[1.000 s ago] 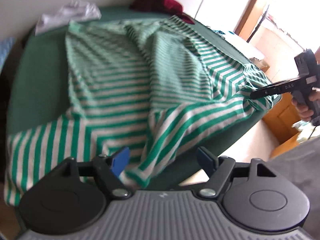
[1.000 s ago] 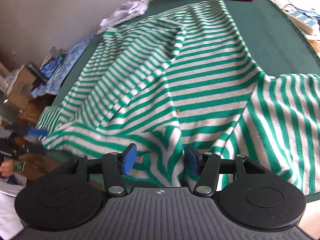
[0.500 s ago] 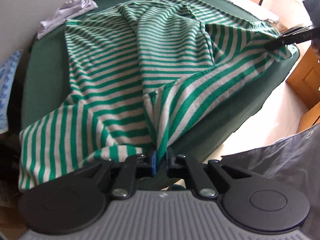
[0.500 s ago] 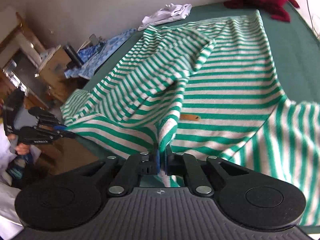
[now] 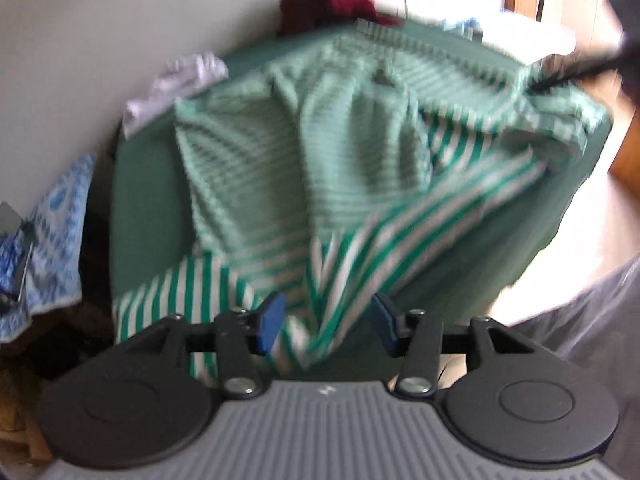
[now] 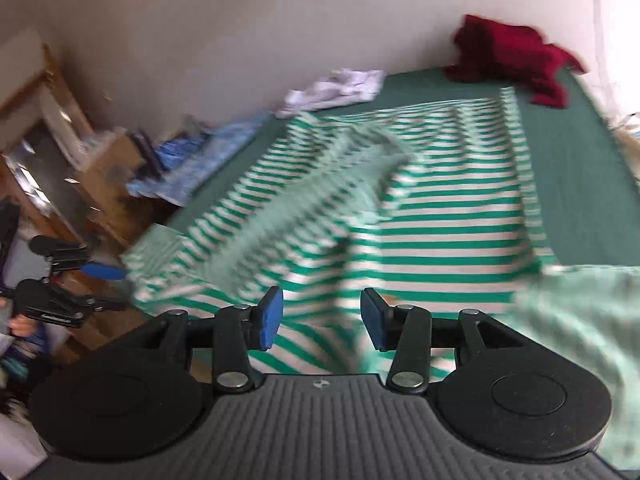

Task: Fold clothes

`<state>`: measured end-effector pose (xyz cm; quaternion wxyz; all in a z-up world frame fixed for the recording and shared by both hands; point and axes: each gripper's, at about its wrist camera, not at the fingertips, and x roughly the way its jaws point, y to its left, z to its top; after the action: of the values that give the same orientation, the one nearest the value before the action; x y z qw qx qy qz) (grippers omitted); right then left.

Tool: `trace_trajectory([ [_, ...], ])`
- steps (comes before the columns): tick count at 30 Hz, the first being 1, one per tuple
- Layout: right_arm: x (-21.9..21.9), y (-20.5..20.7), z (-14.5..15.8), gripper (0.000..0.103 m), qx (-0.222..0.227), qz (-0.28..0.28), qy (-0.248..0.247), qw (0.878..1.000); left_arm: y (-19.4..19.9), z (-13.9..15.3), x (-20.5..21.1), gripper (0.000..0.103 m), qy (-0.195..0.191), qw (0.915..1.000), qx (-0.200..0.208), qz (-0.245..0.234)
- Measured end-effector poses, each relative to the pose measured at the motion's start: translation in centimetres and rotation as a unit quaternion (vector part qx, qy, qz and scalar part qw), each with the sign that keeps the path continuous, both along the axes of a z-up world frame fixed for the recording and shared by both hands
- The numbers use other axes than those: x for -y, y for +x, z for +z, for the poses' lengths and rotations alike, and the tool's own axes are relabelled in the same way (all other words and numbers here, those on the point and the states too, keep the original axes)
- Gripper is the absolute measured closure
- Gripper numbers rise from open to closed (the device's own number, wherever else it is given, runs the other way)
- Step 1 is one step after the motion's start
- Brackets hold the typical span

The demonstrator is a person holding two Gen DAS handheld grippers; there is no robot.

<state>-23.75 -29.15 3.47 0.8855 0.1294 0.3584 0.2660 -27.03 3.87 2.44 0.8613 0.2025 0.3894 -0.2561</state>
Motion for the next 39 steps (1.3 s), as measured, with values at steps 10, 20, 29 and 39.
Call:
trace_trajectory([
  [10, 2.1, 1.9, -5.0, 0.084, -0.112, -0.082, 0.073, 0.988, 2.2, -7.2, 0.7, 0.054, -0.073, 0.9919, -0.078, 0.069],
  [20, -0.7, 9.7, -0.4, 0.03, -0.065, -0.172, 0.07, 0.98, 5.5, -2.5, 3.0, 0.031, -0.158, 0.987, -0.015, 0.025],
  [29, -5.3, 19.7, -1.6, 0.098, -0.096, -0.243, 0.002, 0.965, 8.0, -7.3, 8.1, 0.034, -0.152, 0.9802, -0.096, -0.082],
  [39, -4.0, 18.1, 4.1, 0.098, 0.023, -0.258, 0.082, 0.962, 9.0, -8.3, 7.0, 0.087, -0.174, 0.9717, -0.114, -0.111],
])
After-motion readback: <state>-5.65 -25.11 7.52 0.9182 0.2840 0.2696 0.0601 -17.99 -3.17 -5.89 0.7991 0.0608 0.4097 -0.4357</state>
